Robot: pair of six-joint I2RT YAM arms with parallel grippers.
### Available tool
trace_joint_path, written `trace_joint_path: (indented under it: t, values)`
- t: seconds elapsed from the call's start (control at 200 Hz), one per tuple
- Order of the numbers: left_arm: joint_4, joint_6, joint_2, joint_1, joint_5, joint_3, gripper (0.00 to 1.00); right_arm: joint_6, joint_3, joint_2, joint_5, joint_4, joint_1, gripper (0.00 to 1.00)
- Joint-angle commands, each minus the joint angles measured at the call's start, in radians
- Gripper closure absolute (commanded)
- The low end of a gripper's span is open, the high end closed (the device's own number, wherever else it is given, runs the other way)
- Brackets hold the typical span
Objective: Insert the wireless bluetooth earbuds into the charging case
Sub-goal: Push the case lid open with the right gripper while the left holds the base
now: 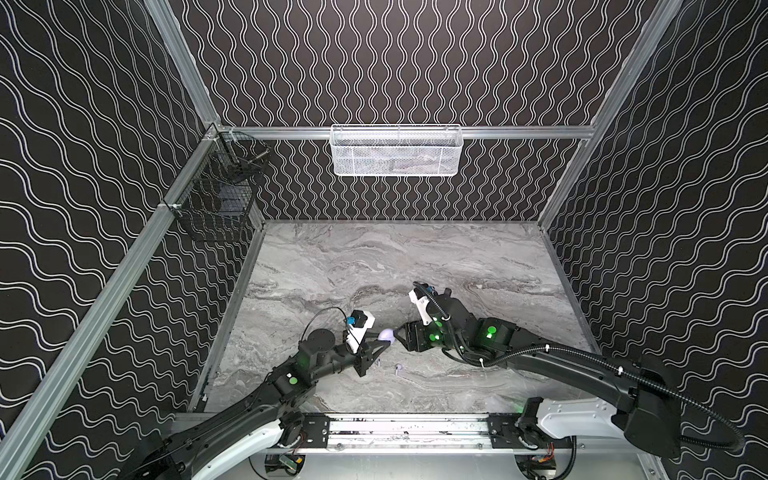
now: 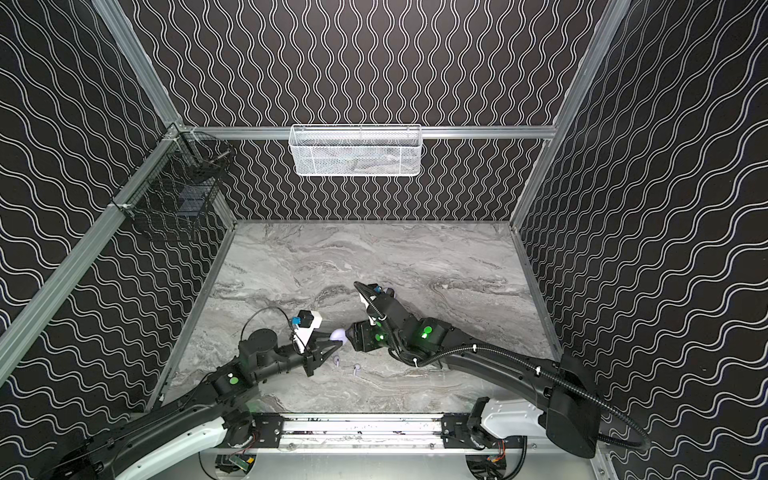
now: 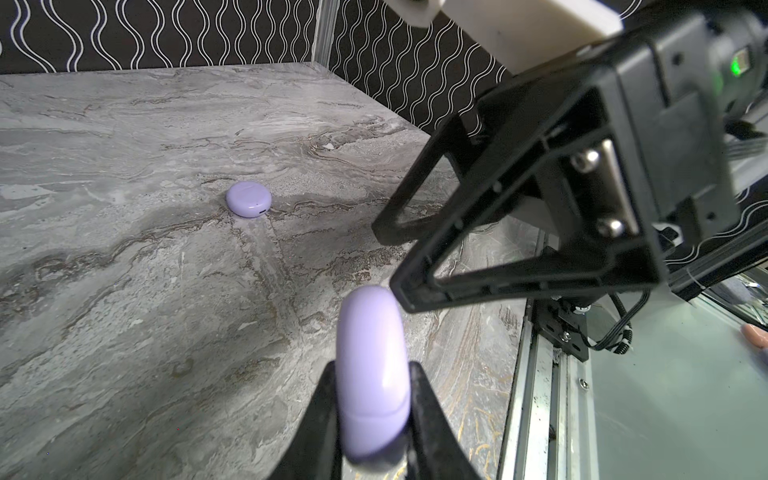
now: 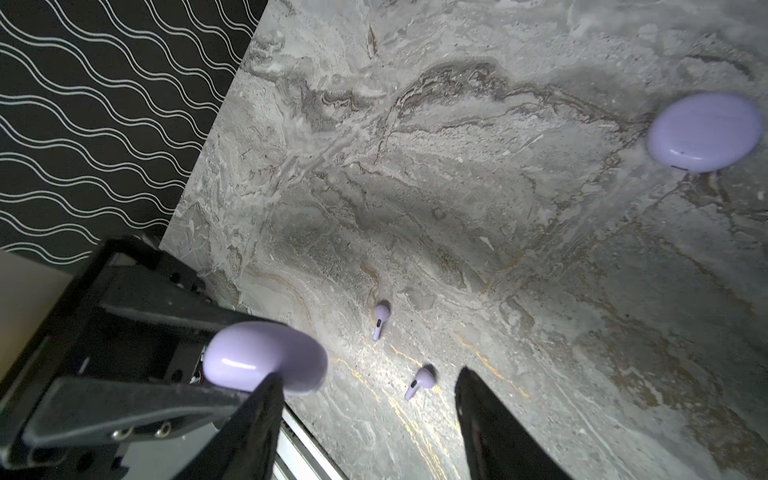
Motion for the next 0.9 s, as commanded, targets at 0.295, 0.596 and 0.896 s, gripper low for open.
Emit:
trace_joint_path:
  t: [0.295, 0.596, 0.896]
  values:
    - [0.041, 0.021, -0.011, 0.000, 0.022, 0.001, 0.81, -0.013, 0.018, -0.009, -0.029, 0.011, -0.007, 0.32]
    - [0.031, 0.021, -0.013, 0.000, 0.008, 0.004, 0.81, -0.020, -0.013, -0.034, -0.122, 0.000, 0.009, 0.32]
    - [0.036, 0.022, -0.019, 0.000, 0.016, 0.001, 0.82, -0.026, 0.002, 0.021, -0.118, 0.016, 0.019, 0.32]
